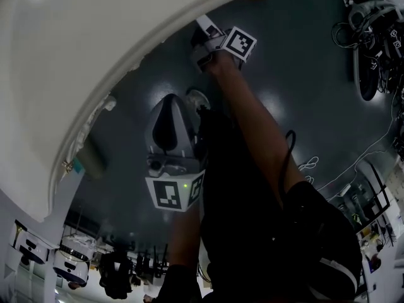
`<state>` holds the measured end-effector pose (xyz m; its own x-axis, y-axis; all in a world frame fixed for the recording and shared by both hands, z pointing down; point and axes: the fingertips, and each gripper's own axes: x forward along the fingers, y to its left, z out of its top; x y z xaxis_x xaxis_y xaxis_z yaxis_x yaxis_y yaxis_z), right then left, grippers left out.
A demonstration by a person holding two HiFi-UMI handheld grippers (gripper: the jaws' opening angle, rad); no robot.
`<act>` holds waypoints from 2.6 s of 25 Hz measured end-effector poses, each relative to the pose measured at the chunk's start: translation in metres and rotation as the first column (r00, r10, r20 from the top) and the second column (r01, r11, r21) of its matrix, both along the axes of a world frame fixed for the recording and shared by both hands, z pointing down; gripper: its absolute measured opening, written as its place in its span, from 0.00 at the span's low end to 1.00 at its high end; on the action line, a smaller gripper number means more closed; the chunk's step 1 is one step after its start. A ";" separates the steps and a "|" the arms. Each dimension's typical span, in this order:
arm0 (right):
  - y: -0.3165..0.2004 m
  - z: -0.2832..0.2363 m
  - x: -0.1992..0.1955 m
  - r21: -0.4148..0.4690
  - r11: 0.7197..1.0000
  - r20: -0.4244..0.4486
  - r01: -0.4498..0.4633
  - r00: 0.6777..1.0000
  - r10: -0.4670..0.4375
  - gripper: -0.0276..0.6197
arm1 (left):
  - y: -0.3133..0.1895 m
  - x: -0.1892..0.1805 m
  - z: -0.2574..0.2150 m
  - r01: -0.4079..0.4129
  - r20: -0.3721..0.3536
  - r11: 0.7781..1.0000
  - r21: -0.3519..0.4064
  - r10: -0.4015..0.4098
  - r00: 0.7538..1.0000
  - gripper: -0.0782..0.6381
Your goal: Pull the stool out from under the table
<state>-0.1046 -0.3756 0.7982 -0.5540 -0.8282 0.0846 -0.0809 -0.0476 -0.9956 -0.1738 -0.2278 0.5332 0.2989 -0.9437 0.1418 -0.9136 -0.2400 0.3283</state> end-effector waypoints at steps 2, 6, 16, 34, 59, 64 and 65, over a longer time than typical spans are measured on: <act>-0.004 -0.003 -0.004 0.008 1.000 0.009 -0.002 1.000 0.002 0.97 | -0.001 -0.004 -0.001 0.001 0.000 1.000 0.003 -0.001 1.000 0.12; -0.013 -0.003 -0.009 0.011 1.000 0.050 -0.016 0.999 0.015 0.97 | -0.002 -0.008 0.002 0.006 0.005 1.000 -0.002 -0.006 1.000 0.12; -0.023 0.004 -0.005 -0.022 0.999 0.007 -0.026 1.000 0.026 0.92 | -0.001 -0.015 0.006 0.019 0.001 1.000 -0.019 -0.019 1.000 0.12; -0.005 0.009 0.009 -0.053 0.999 0.007 0.008 1.000 -0.007 0.83 | 0.017 -0.004 0.003 0.032 -0.009 0.998 -0.053 -0.032 0.999 0.12; 0.103 0.009 0.050 -0.050 0.997 0.038 0.056 0.998 -0.054 0.82 | 0.087 0.024 -0.011 0.078 0.001 0.992 -0.096 -0.079 0.997 0.12; 0.129 0.011 0.065 -0.049 0.997 0.033 0.067 0.997 -0.066 0.82 | 0.104 0.033 -0.021 0.099 0.002 0.991 -0.089 -0.100 0.995 0.12; 0.135 0.011 0.067 -0.047 0.997 0.034 0.068 0.997 -0.067 0.82 | 0.107 0.035 -0.023 0.106 0.003 0.991 -0.087 -0.106 0.994 0.12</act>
